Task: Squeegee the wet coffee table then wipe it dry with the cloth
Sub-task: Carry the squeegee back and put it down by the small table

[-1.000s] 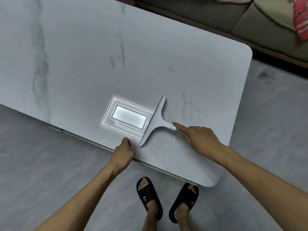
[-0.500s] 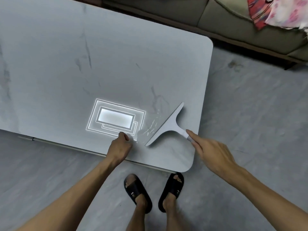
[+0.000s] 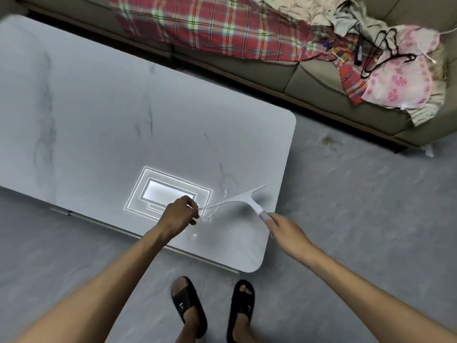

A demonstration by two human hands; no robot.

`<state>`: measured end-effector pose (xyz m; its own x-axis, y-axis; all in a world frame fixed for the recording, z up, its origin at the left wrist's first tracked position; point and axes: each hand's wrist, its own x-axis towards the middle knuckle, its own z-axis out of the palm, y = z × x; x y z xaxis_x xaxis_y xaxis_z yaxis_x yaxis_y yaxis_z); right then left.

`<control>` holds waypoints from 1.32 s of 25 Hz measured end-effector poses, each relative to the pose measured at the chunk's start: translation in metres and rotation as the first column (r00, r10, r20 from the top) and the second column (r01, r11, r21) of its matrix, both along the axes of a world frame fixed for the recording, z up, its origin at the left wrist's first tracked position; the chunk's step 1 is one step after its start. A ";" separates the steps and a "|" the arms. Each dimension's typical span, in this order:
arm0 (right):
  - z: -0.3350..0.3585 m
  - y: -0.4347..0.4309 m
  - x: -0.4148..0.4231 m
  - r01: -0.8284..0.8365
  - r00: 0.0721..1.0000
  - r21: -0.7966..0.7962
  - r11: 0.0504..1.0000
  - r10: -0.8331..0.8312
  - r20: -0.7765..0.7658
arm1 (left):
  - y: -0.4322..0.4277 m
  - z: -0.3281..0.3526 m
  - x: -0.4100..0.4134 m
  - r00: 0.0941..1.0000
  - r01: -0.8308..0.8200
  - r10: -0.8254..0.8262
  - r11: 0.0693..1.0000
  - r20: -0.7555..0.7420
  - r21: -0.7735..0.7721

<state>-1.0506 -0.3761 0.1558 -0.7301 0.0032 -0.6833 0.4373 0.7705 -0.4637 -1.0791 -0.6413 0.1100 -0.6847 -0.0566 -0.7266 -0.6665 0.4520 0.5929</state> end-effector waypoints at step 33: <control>0.241 -0.016 0.337 -0.797 0.338 -0.535 0.281 0.941 -0.008 | 0.247 0.282 0.516 0.270 -0.922 0.939 0.316 -0.211 0.223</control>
<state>-0.7136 -0.3918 0.3964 0.0932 -0.8144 -0.5728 -0.2336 0.5414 -0.8077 -0.5630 -0.3945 0.3921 -0.3338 -0.7585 -0.5597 -0.4332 -0.4039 0.8057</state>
